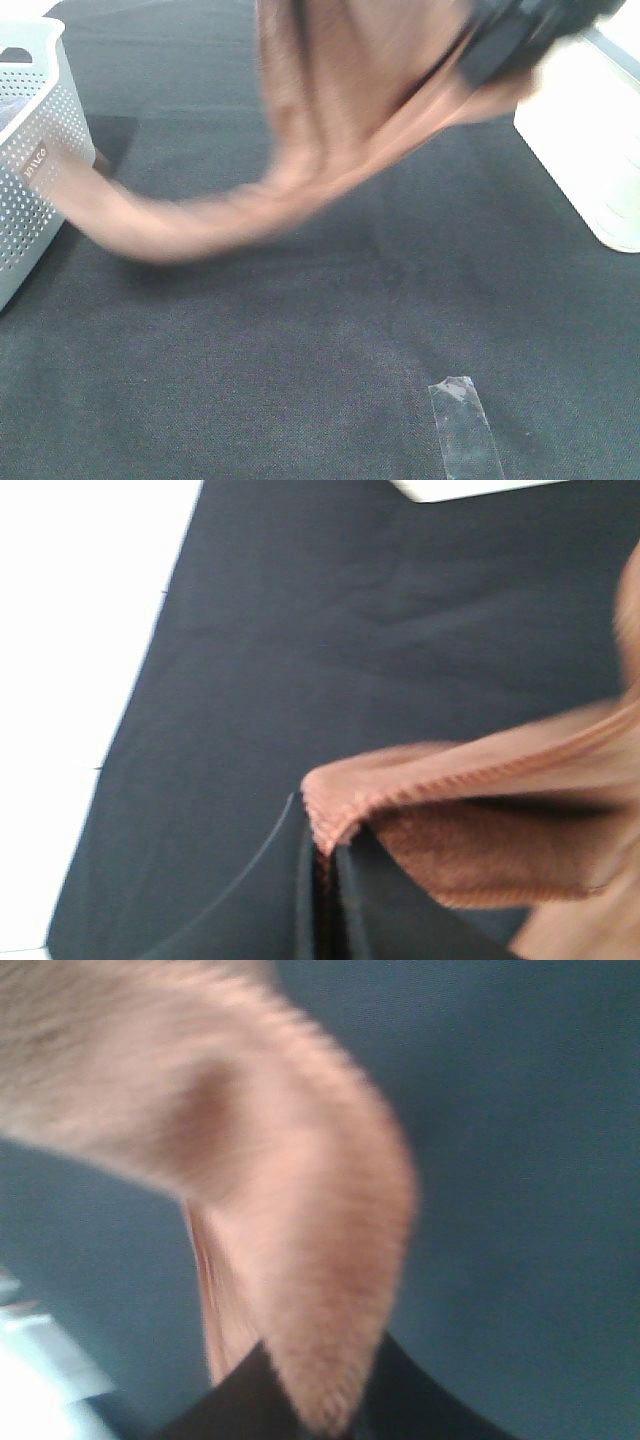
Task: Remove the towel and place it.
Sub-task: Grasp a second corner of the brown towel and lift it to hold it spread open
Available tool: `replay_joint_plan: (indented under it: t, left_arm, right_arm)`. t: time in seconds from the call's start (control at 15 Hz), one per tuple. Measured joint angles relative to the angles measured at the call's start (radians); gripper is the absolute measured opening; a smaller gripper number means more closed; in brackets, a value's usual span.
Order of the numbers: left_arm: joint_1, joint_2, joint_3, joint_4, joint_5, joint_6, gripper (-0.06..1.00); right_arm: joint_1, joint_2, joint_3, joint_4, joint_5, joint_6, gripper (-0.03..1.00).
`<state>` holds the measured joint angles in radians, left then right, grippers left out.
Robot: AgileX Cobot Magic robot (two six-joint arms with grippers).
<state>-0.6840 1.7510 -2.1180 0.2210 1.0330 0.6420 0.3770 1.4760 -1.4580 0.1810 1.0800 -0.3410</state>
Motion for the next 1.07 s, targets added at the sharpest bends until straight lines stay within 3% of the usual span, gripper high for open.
replay_joint_plan:
  t: [0.13,0.2,0.33,0.47,0.6,0.8,1.07]
  left_arm:
    - [0.039,0.005,0.000,0.007,-0.086,0.000,0.00]
    - [0.039,0.005,0.000,0.007,-0.086,0.000,0.00]
    - [0.086,0.006,0.000,0.007,-0.194,0.000,0.00]
    - [0.148,0.007,0.000,0.007,-0.332,0.000,0.00]
    - [0.200,0.020,0.000,0.007,-0.501,0.000,0.00]
    - [0.259,0.071,0.000,0.007,-0.715,0.000,0.00]
    - [0.323,0.169,0.000,-0.002,-0.979,-0.037,0.00]
  right_arm:
    - [0.000,0.048,-0.222,-0.151,0.050,0.022,0.00]
    - [0.000,0.048,-0.222,-0.151,0.050,0.022,0.00]
    - [0.000,0.129,-0.411,-0.204,0.090,0.011,0.00]
    - [0.000,0.213,-0.577,-0.257,0.101,-0.068,0.00]
    - [0.000,0.273,-0.691,-0.310,0.045,-0.198,0.00]
    - [0.000,0.342,-0.723,-0.403,-0.235,-0.429,0.00]
    - [0.000,0.433,-0.723,-0.452,-0.708,-0.510,0.00]
